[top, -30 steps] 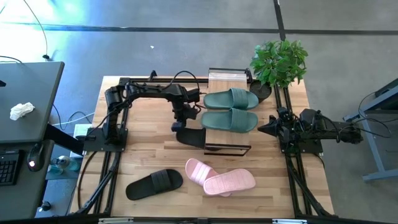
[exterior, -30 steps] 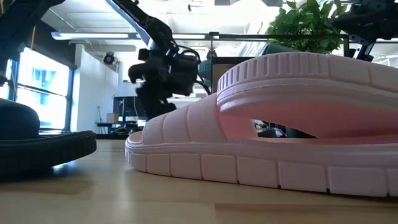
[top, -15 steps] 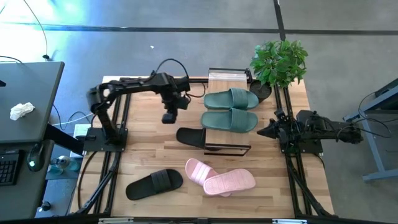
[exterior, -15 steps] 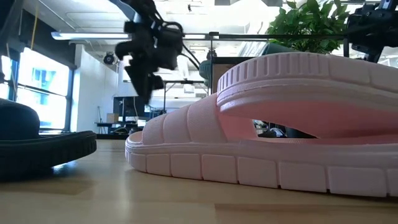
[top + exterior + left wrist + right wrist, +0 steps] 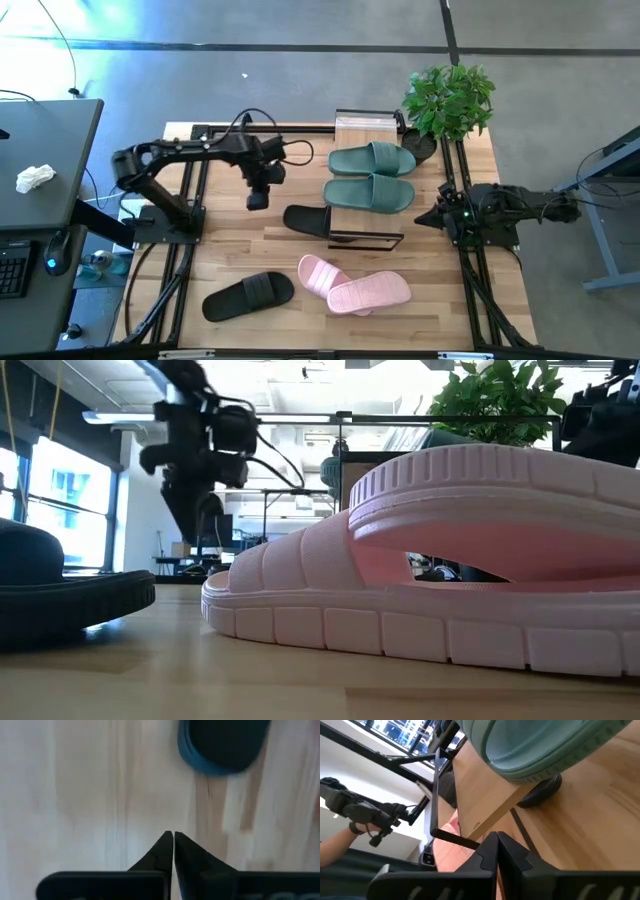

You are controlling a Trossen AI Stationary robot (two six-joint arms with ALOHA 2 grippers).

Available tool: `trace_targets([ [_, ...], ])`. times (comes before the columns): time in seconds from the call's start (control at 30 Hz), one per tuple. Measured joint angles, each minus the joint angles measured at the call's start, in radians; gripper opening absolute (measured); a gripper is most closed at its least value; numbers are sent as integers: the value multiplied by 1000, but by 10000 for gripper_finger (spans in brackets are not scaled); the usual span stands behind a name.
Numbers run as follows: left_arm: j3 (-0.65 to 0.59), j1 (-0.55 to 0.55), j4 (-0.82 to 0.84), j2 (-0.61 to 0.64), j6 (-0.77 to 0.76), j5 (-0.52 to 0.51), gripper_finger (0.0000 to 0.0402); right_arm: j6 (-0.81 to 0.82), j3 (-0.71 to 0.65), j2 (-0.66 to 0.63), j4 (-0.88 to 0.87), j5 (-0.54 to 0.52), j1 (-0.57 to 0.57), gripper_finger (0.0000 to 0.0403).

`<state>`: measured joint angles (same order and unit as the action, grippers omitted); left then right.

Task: Pick and place slides into the shelf
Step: Put the top black slipper under the shelf

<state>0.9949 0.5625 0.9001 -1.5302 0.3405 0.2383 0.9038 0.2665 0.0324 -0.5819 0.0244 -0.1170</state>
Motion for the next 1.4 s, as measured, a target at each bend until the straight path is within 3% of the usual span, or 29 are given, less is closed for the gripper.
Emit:
trace_targets([
  [0.13,-128,-15,-226,60,-66,17,16,-28,0,2,4,-54,-40,0],
  [0.37,-221,-66,-368,56,-127,30,2,-49,-12,31,23,-123,-90,0],
  [0.97,-226,-211,-513,-54,-274,-28,4,-93,-27,283,219,-145,-109,0],
  [1.23,-226,-211,-627,-59,-286,-93,4,-105,-27,370,273,-130,-109,0],
  [1.4,-226,-209,-680,-59,-299,-75,4,-119,-27,401,313,-121,-109,0],
])
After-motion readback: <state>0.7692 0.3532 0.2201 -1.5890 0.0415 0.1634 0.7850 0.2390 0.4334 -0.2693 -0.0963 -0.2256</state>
